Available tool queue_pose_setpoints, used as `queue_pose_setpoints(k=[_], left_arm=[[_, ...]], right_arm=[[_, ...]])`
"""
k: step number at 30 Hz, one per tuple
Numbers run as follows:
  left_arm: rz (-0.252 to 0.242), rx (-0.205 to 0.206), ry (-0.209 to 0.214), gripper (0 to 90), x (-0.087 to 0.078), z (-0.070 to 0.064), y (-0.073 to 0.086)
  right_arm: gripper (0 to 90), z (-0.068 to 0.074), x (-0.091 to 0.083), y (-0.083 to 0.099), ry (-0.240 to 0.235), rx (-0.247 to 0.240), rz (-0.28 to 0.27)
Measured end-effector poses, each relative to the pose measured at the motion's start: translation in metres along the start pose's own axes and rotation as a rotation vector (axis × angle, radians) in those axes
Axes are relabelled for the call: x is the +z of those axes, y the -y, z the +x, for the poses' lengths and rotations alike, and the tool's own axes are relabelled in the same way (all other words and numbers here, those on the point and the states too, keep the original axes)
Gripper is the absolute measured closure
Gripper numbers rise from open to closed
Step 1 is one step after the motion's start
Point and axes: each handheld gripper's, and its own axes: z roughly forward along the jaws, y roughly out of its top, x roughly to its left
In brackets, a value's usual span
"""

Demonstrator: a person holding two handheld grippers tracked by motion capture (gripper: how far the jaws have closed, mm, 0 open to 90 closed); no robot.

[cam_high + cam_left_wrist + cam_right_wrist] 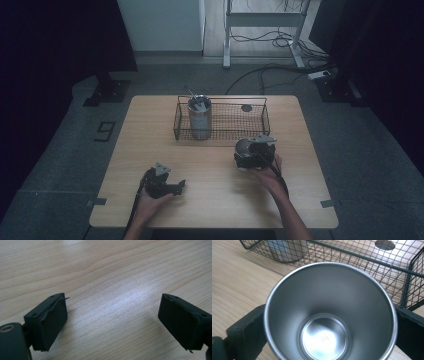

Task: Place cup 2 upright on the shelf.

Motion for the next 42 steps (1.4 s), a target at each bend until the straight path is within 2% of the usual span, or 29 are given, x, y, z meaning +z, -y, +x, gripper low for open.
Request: queue_pose_setpoints(k=[2, 4, 7, 25, 42], left_arm=[[0.000, 0.000, 0.000, 8.9, 0.000, 0.000, 0.000], [0.000, 0.000, 0.001, 8.9, 0.000, 0.000, 0.000], [0.000, 0.000, 0.001, 8.9, 0.000, 0.000, 0.000], [0.003, 0.003, 0.000, 9.0, 0.000, 0.000, 0.000], [0.003, 0.005, 0.002, 9.0, 0.000, 0.000, 0.000]], right_arm=[[1.4, -0.001, 0.002, 0.000, -0.007, 0.010, 0.013], [5.4, -0.002, 0.002, 0.001, -0.026, 0.000, 0.014], [5.9, -0.002, 0.002, 0.001, -0.028, -0.015, 0.017], [6.5, -0.001, 0.000, 0.000, -0.019, -0.037, 0.022], [6.4, -0.005, -0.024, -0.018, -0.032, -0.024, -0.037]])
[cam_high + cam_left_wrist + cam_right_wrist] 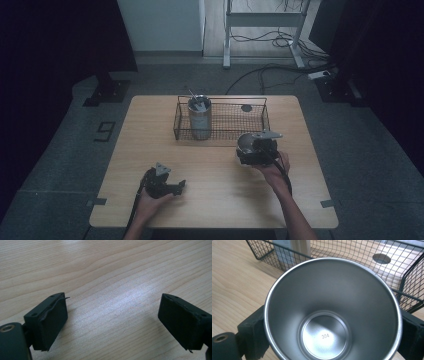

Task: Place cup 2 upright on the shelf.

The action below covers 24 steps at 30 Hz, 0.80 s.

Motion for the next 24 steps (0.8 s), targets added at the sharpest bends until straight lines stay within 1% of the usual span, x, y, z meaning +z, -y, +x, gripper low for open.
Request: queue_pose_setpoints(k=[4, 8, 15, 17, 20, 24], left_arm=[[0.000, -0.001, -0.001, 9.0, 0.000, 0.000, 0.000], [0.002, 0.002, -0.001, 9.0, 0.000, 0.000, 0.000], [0.006, 0.011, -0.011, 9.0, 0.000, -0.001, 0.000], [0.011, 0.019, -0.021, 9.0, 0.001, -0.003, 0.000], [0.022, 0.042, -0.042, 9.0, 0.002, -0.006, -0.001], [0.020, 0.038, -0.040, 9.2, 0.002, -0.005, -0.001]], right_arm=[[6.4, -0.001, -0.005, -0.005, 0.002, -0.001, -0.009], [6.5, -0.001, -0.009, -0.010, -0.018, -0.002, -0.017], [6.4, 0.000, -0.013, -0.016, -0.009, -0.011, -0.023], [6.5, 0.000, -0.014, -0.018, -0.008, -0.010, -0.025], [6.5, 0.000, -0.014, -0.020, -0.004, -0.010, -0.024], [6.5, 0.001, -0.016, -0.024, 0.001, -0.013, -0.024]])
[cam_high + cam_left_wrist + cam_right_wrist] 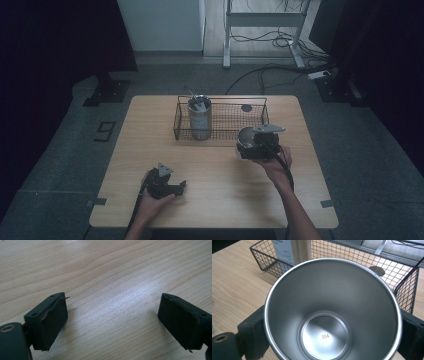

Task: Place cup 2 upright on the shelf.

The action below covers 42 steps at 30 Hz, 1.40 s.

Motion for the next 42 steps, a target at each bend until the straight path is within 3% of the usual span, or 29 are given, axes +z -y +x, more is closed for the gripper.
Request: queue_pose_setpoints(k=[19, 42], left_arm=[[0.000, 0.000, -0.001, 9.2, 0.000, 0.000, 0.000], [-0.001, 0.000, 0.000, 9.2, 0.000, 0.000, 0.000]], right_arm=[[6.4, -0.001, -0.010, -0.026, 0.037, 0.005, -0.028], [6.4, -0.004, -0.009, -0.052, 0.021, 0.015, -0.046]])
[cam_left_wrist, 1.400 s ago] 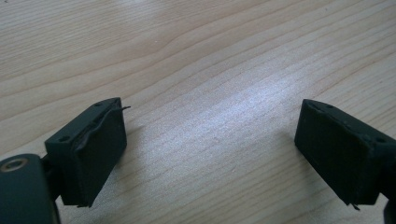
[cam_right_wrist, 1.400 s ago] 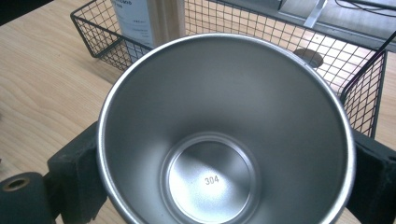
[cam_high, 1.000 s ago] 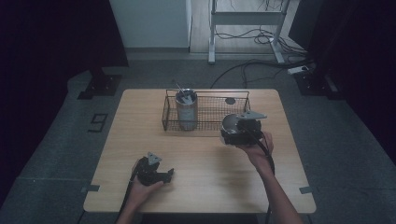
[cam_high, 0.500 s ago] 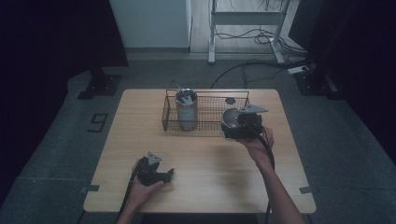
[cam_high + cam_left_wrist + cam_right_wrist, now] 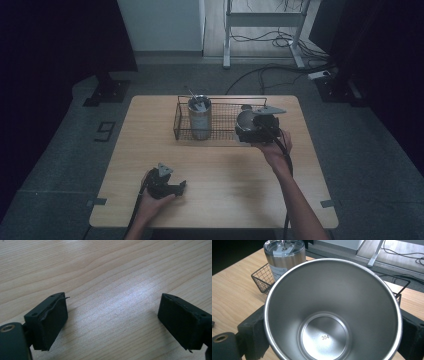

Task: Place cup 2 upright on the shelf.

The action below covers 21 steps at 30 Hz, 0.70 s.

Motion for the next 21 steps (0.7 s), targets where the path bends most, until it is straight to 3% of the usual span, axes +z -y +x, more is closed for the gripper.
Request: queue_pose_setpoints(k=[21], left_arm=[[-0.001, -0.002, 0.001, 9.2, 0.000, 0.000, 0.000]], right_arm=[[6.5, -0.012, 0.018, -0.023, 0.023, 0.010, 0.007]])
